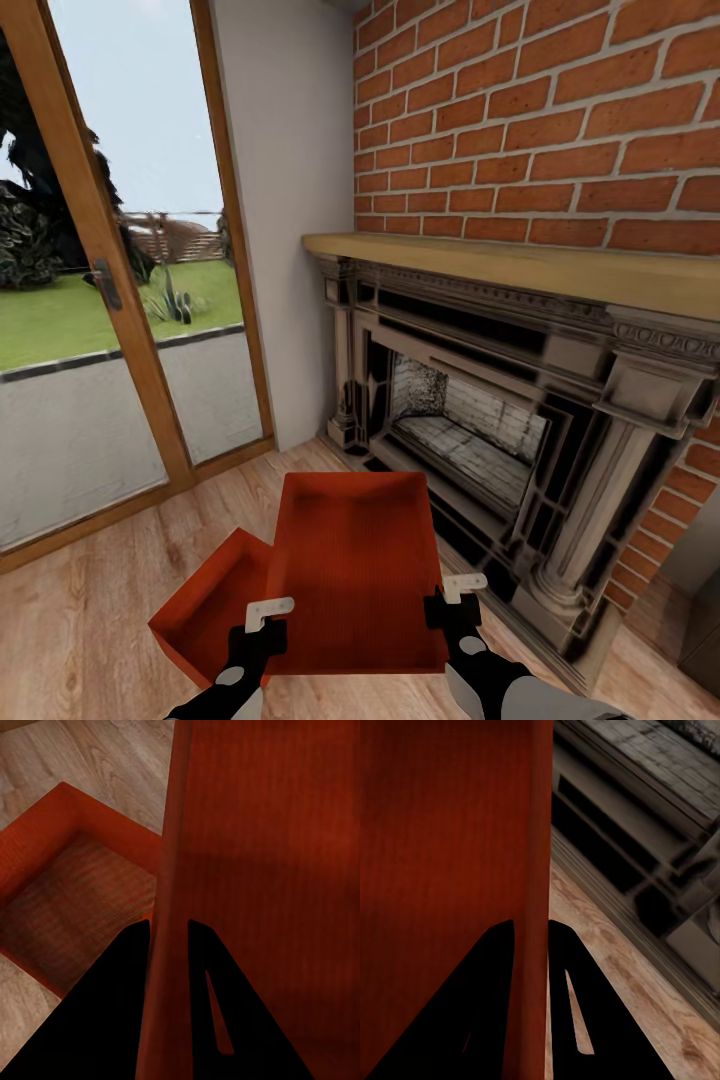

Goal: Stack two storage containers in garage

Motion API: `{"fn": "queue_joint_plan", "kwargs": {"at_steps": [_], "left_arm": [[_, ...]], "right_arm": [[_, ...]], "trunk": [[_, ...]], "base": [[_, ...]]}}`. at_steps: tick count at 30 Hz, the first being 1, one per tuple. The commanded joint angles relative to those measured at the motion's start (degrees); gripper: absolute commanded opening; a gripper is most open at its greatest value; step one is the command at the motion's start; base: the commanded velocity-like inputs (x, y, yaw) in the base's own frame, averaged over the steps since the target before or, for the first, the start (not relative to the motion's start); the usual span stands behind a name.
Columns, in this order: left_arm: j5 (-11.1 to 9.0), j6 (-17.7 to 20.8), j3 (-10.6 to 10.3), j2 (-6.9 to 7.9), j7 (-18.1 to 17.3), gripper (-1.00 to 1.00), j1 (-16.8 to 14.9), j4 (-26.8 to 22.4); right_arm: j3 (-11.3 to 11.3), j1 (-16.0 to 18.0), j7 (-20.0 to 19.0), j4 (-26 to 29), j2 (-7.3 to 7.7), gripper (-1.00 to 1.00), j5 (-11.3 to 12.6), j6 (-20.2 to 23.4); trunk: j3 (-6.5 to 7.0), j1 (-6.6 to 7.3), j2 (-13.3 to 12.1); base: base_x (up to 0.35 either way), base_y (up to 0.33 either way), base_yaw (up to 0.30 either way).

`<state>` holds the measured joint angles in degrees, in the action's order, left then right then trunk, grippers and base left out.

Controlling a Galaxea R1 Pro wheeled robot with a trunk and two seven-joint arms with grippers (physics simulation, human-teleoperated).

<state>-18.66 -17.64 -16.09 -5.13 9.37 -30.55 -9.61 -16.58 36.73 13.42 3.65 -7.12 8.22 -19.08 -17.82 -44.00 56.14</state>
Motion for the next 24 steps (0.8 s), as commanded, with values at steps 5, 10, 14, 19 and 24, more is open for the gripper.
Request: {"fn": "queue_joint_plan", "kwargs": {"at_steps": [5, 10, 14, 19, 24], "left_arm": [[0.7, 0.1, 0.5, 0.3, 0.5, -1.0, 0.0, -0.2], [0.7, 0.1, 0.5, 0.3, 0.5, -1.0, 0.0, -0.2], [0.7, 0.1, 0.5, 0.3, 0.5, -1.0, 0.0, -0.2], [0.7, 0.1, 0.5, 0.3, 0.5, -1.0, 0.0, -0.2], [0.7, 0.1, 0.5, 0.3, 0.5, -1.0, 0.0, -0.2]], "right_arm": [[2.1, 0.1, 0.0, 0.0, -0.08, -1.0, 0.1, 0.0], [2.1, 0.1, 0.0, 0.0, -0.11, -1.0, 0.1, -0.1], [2.1, 0.0, 0.0, 0.0, -0.16, -1.0, 0.1, -0.1], [2.1, 0.1, 0.0, 0.0, -0.17, -1.0, 0.1, -0.1], [2.1, 0.1, 0.0, 0.0, -0.16, -1.0, 0.1, -0.1]], "trunk": [[0.11, 0.0, 0.1], [0.53, 0.0, 0.1], [0.89, 0.0, 0.1], [1.36, 0.0, 0.1], [1.82, 0.0, 0.1]], "base": [[0.0, 0.0, 0.071], [0.0, 0.0, 0.059], [0.0, 0.0, 0.009], [0.0, 0.0, 0.001], [0.0, 0.0, 0.0]]}}
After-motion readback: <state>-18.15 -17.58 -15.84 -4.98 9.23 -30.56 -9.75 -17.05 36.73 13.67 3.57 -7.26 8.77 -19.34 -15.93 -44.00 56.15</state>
